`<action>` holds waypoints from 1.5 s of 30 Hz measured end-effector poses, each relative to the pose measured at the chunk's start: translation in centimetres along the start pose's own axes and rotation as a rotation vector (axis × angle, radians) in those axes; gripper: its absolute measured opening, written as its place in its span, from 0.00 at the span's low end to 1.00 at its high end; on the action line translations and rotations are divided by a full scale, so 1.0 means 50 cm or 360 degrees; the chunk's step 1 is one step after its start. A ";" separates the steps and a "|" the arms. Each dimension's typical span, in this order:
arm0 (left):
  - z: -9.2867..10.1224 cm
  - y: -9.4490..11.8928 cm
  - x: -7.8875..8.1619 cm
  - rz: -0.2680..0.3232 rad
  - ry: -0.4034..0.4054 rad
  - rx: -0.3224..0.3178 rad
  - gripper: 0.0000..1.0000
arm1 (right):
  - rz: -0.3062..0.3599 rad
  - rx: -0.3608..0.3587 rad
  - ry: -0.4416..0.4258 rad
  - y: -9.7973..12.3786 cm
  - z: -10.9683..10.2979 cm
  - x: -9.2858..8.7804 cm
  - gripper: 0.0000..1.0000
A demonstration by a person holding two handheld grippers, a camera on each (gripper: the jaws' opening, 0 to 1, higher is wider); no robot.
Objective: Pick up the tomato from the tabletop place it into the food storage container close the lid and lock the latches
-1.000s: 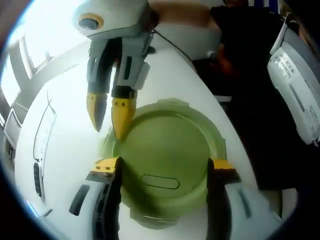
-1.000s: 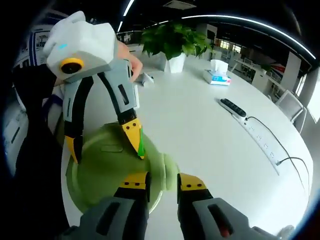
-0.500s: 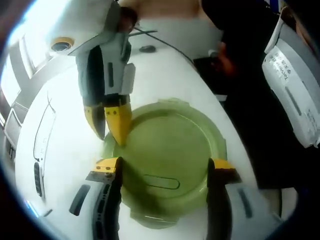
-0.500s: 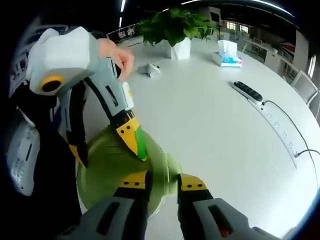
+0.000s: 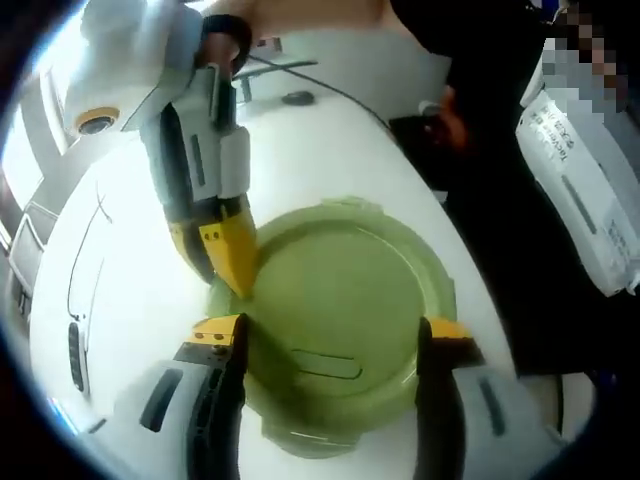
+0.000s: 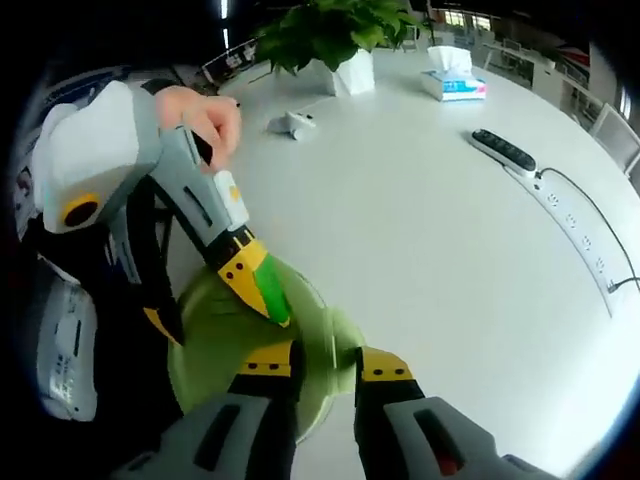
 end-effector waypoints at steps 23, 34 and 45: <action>0.000 0.002 0.000 -0.0008 0.0008 0.0006 0.59 | 0.0476 0.0108 0.0176 0.046 -0.022 0.000 0.14; -0.002 0.001 0.000 0.0022 -0.0014 -0.0003 0.60 | 0.0451 -0.0005 0.0940 0.125 -0.129 -0.045 0.15; -0.006 0.001 -0.001 0.0021 -0.0025 -0.0010 0.60 | 0.0196 -0.0012 0.1328 0.110 -0.182 -0.112 0.16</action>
Point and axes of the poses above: the point that each gripper's makers call its tool centre point, and the gripper's own axes: y roughly backward along the fingers, z roughly to its right, x roughly out of its top, the point moved 5 cm from there along y, roughly backward along the fingers, and after that the axes turned 5 degrees about x, right-handed, at the moved point
